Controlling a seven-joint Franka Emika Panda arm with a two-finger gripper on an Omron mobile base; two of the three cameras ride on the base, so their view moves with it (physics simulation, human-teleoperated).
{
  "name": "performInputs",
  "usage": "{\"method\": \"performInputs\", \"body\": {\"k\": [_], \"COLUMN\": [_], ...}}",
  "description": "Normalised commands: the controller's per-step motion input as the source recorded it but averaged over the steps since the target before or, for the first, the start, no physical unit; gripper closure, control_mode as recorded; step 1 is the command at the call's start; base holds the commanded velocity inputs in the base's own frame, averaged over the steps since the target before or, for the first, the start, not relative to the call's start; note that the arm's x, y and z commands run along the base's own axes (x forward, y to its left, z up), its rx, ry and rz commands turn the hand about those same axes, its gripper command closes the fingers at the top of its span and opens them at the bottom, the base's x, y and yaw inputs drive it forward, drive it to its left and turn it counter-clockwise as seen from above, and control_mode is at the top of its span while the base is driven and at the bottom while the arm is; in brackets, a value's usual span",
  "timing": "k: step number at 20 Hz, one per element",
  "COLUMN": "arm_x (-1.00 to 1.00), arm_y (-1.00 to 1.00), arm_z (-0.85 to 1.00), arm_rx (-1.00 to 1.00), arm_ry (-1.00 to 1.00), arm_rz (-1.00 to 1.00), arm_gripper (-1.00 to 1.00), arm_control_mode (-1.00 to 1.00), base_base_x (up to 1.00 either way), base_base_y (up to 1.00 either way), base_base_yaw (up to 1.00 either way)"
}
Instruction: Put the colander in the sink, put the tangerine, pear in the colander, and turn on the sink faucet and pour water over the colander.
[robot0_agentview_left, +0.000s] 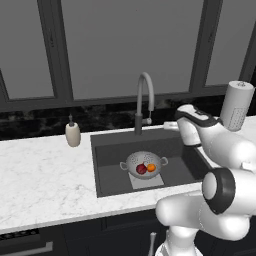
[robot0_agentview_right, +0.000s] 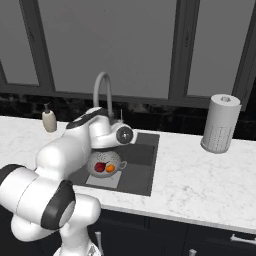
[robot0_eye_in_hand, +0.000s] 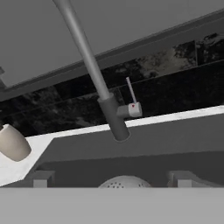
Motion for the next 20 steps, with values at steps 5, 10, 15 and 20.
{"method": "performInputs", "body": {"k": [5, 10, 15, 20], "arm_x": [0.09, 0.08, 0.25, 0.26], "arm_y": [0.0, 0.0, 0.0, -0.02], "arm_z": [0.19, 0.0, 0.0, -0.03], "arm_rx": [-0.04, -0.05, 0.0, 0.0], "arm_ry": [-0.19, -0.14, -0.04, -0.04], "arm_rz": [-0.05, -0.01, -0.01, 0.0], "arm_gripper": [-1.0, -1.0, -1.0, -1.0], "arm_control_mode": [-1.0, -1.0, -1.0, -1.0], "base_base_x": [0.0, 0.0, 0.0, 0.0], "base_base_y": [0.0, 0.0, 0.0, 0.0], "base_base_yaw": [0.0, 0.0, 0.0, 0.0]}}
